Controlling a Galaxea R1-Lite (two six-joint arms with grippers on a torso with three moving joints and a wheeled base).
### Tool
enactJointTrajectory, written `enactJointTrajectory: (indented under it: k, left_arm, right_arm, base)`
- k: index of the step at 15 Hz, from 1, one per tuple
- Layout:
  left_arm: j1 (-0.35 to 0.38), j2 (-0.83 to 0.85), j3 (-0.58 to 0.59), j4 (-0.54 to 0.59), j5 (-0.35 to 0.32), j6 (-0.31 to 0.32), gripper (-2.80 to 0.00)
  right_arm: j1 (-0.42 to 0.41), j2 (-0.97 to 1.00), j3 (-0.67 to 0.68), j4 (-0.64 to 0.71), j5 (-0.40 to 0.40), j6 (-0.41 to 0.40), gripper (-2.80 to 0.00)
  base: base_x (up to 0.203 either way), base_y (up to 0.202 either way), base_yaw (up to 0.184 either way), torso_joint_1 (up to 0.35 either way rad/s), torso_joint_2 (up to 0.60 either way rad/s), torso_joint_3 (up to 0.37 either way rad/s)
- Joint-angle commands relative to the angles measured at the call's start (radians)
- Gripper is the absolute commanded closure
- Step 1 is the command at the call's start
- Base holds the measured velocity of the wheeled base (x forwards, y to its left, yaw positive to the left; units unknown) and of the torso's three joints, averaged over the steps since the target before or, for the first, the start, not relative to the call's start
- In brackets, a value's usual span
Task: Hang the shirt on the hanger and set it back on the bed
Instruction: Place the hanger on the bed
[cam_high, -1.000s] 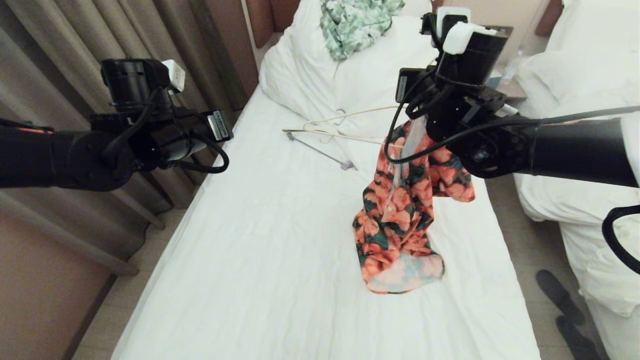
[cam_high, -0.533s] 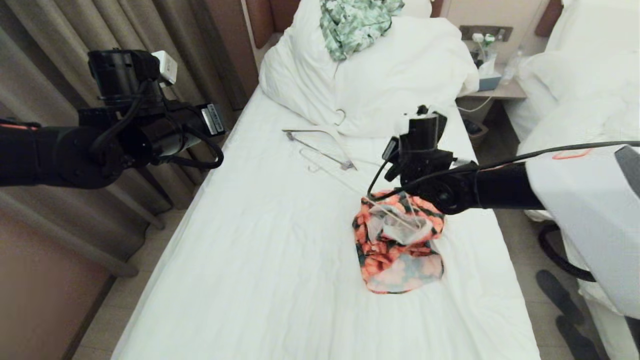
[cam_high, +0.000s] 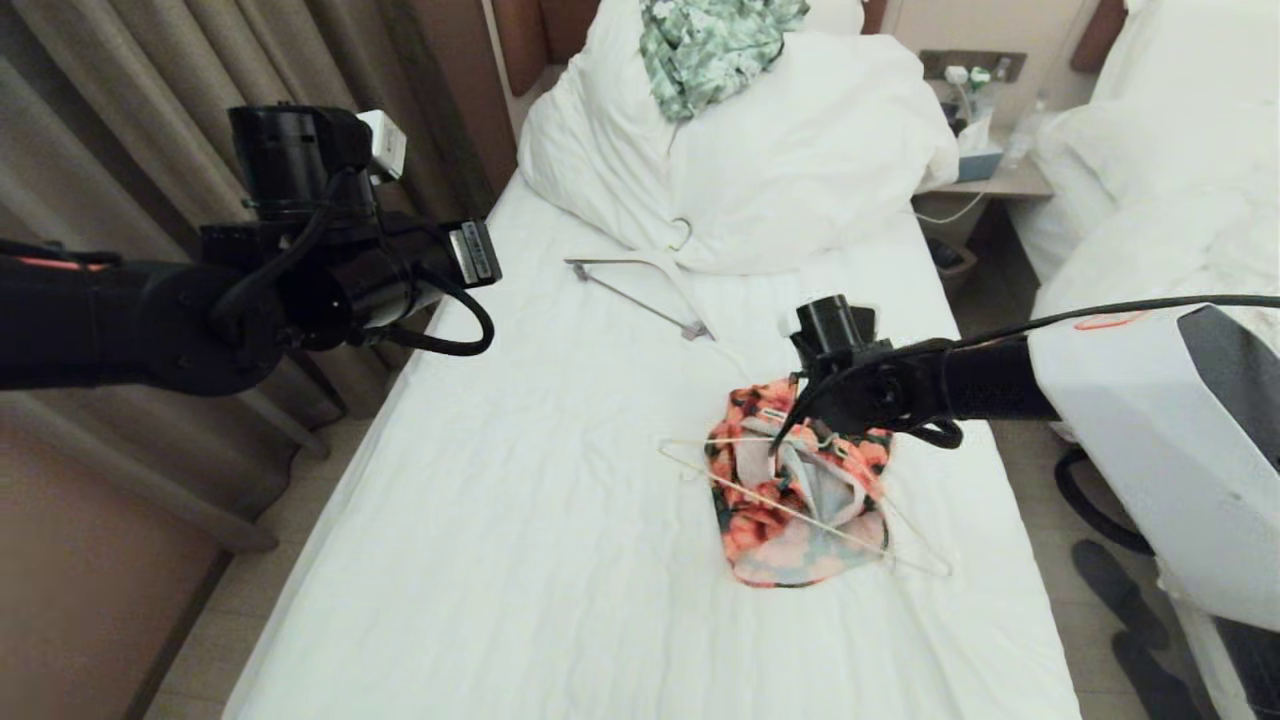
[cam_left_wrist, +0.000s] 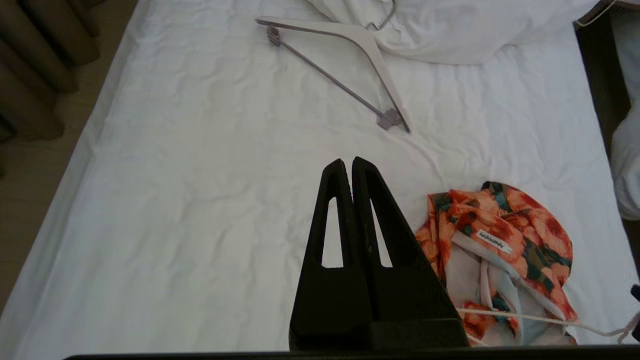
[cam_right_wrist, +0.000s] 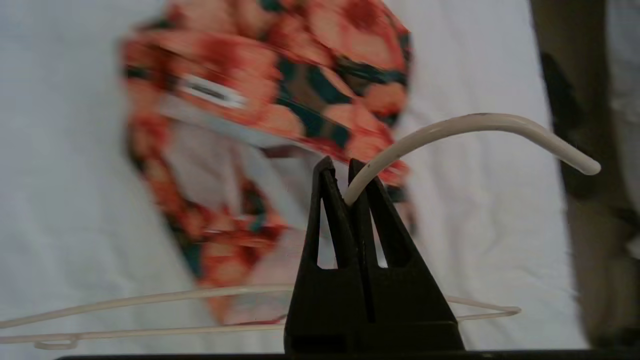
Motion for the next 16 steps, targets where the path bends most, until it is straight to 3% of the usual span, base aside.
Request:
enactJointTrajectory:
  k: [1, 3, 4, 8, 11, 12, 16]
  left_arm:
    - [-0.009, -0.022, 0.009, -0.001, 0.004, -0.001, 0.00]
    - [-0.036, -0.075, 0.033, 0.000, 0.004, 0.001, 0.00]
    - [-0.063, -0.093, 0.046, 0.000, 0.004, 0.003, 0.00]
    - [-0.077, -0.113, 0.050, -0.010, 0.018, 0.000, 0.00]
    - [-0.082, -0.131, 0.057, -0.009, 0.019, 0.001, 0.00]
    - [-0.081, -0.137, 0.058, -0.009, 0.022, 0.000, 0.00]
    - [-0.085, -0.288, 0.161, -0.007, 0.023, 0.002, 0.00]
  right_arm:
    - [-0.041, 0.073, -0.055, 0.055, 0.000, -0.007, 0.00]
    - [-0.076, 0.129, -0.086, 0.064, 0.022, -0.090, 0.00]
    - [-0.079, 0.143, -0.090, 0.056, 0.031, -0.105, -2.80]
    - [-0.063, 0.115, -0.058, 0.053, 0.028, -0.128, -2.80]
    - [-0.047, 0.028, 0.057, 0.070, -0.004, -0.124, -2.80]
    - [-0.044, 0.001, 0.101, 0.067, -0.033, -0.118, 0.00]
    - [0.010, -0.204, 0.301, 0.065, -0.106, -0.069, 0.00]
  base:
    - [0.000, 0.000, 0.000, 0.000, 0.00, 0.000]
    - [0.000, 0.000, 0.000, 0.000, 0.00, 0.000]
    - [0.000, 0.000, 0.000, 0.000, 0.00, 0.000]
    - [0.000, 0.000, 0.000, 0.000, 0.00, 0.000]
    - [0.000, 0.000, 0.000, 0.000, 0.00, 0.000]
    - [0.000, 0.000, 0.000, 0.000, 0.00, 0.000]
    - [0.000, 0.000, 0.000, 0.000, 0.00, 0.000]
